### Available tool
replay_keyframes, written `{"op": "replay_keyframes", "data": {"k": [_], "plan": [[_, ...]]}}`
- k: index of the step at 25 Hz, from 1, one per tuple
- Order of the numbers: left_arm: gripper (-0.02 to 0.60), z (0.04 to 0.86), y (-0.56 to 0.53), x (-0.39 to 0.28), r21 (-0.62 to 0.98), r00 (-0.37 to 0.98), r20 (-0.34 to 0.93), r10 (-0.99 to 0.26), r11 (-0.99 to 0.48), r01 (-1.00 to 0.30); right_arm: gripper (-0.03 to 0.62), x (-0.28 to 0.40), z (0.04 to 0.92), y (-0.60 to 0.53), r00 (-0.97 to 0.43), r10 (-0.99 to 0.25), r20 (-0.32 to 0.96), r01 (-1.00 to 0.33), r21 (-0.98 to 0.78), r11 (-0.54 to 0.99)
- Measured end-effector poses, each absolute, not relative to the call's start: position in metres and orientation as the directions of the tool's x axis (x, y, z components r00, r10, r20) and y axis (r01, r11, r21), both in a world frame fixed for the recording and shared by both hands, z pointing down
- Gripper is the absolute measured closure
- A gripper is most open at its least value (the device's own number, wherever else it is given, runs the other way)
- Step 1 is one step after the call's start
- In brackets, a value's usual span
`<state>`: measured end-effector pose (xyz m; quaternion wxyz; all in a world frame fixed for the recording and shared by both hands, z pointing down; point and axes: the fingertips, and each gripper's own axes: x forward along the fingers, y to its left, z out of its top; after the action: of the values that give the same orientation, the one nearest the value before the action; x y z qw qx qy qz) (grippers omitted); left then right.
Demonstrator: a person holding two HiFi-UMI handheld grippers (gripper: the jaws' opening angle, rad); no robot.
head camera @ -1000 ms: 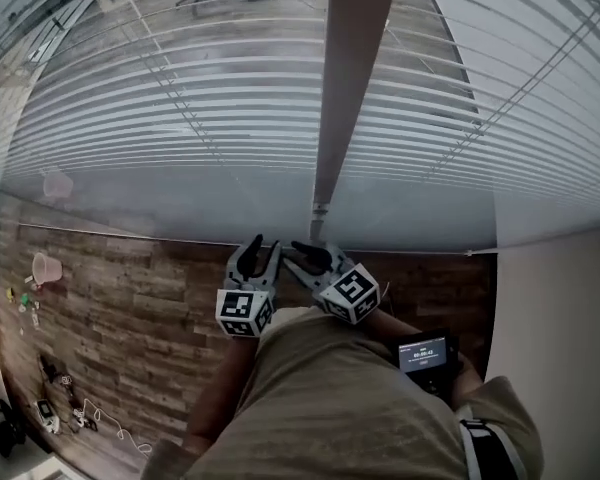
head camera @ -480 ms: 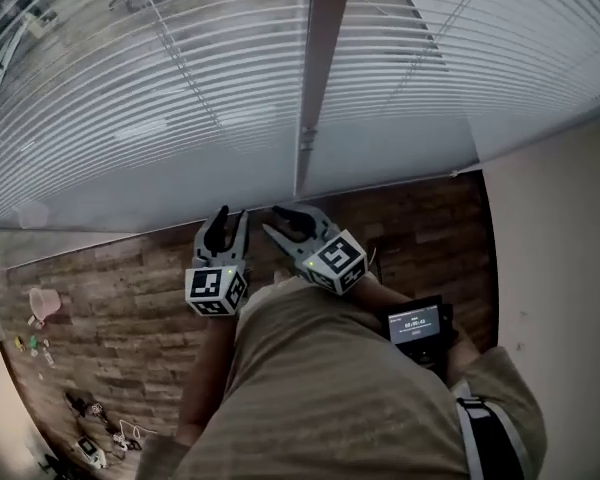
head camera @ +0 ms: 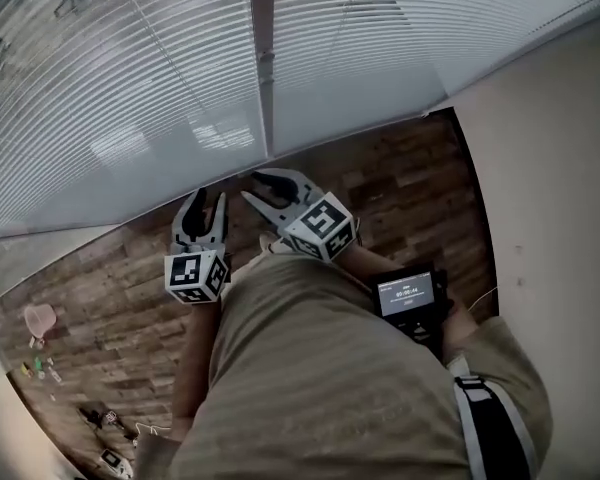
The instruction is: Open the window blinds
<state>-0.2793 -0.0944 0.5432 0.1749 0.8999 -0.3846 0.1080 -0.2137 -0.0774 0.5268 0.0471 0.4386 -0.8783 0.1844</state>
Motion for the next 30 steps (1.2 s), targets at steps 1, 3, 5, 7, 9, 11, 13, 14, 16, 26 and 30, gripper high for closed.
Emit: {"op": "replay_keyframes", "data": {"k": [1, 3, 5, 7, 9, 11, 13, 14, 16, 26, 30], "plan": [[0.425, 0.54, -0.089, -0.282, 0.232, 0.683, 0.329, -0.652, -0.645, -0.728, 0.457, -0.216, 0.523, -0.073, -0.61, -0.754, 0.244, -0.788, -0.281, 0.548], [0.425, 0.533, -0.073, -0.289, 0.231, 0.686, 0.325, -0.651, -0.649, -0.725, 0.457, -0.224, 0.515, -0.057, -0.61, -0.755, 0.24, -0.788, -0.277, 0.549], [0.425, 0.528, -0.063, -0.295, 0.232, 0.688, 0.319, -0.652, -0.65, -0.723, 0.457, -0.23, 0.509, -0.046, -0.61, -0.756, 0.239, -0.789, -0.275, 0.55], [0.425, 0.528, -0.06, -0.296, 0.24, 0.692, 0.319, -0.647, -0.651, -0.72, 0.457, -0.233, 0.507, -0.041, -0.609, -0.756, 0.241, -0.79, -0.273, 0.549], [0.425, 0.532, -0.055, -0.294, 0.255, 0.7, 0.322, -0.637, -0.654, -0.712, 0.457, -0.233, 0.509, -0.036, -0.606, -0.755, 0.249, -0.793, -0.27, 0.547], [0.425, 0.539, -0.05, -0.291, 0.273, 0.714, 0.328, -0.619, -0.661, -0.699, 0.457, -0.231, 0.514, -0.03, -0.599, -0.756, 0.264, -0.798, -0.27, 0.538], [0.425, 0.546, -0.041, -0.288, 0.297, 0.734, 0.338, -0.589, -0.673, -0.677, 0.457, -0.228, 0.52, -0.023, -0.586, -0.758, 0.286, -0.808, -0.276, 0.52], [0.425, 0.55, -0.035, -0.286, 0.31, 0.745, 0.341, -0.573, -0.68, -0.665, 0.457, -0.226, 0.524, -0.016, -0.577, -0.759, 0.3, -0.814, -0.281, 0.508], [0.425, 0.554, -0.02, -0.282, 0.334, 0.764, 0.337, -0.55, -0.689, -0.643, 0.457, -0.223, 0.531, -0.002, -0.563, -0.759, 0.328, -0.824, -0.291, 0.486], [0.425, 0.594, 0.011, -0.292, 0.367, 0.752, 0.353, -0.557, -0.656, -0.659, 0.457, -0.227, 0.571, 0.029, -0.594, -0.708, 0.382, -0.804, -0.329, 0.496], [0.426, 0.584, -0.006, -0.335, 0.324, 0.687, 0.354, -0.634, -0.606, -0.726, 0.457, -0.268, 0.554, 0.005, -0.663, -0.677, 0.319, -0.747, -0.328, 0.578]]}}
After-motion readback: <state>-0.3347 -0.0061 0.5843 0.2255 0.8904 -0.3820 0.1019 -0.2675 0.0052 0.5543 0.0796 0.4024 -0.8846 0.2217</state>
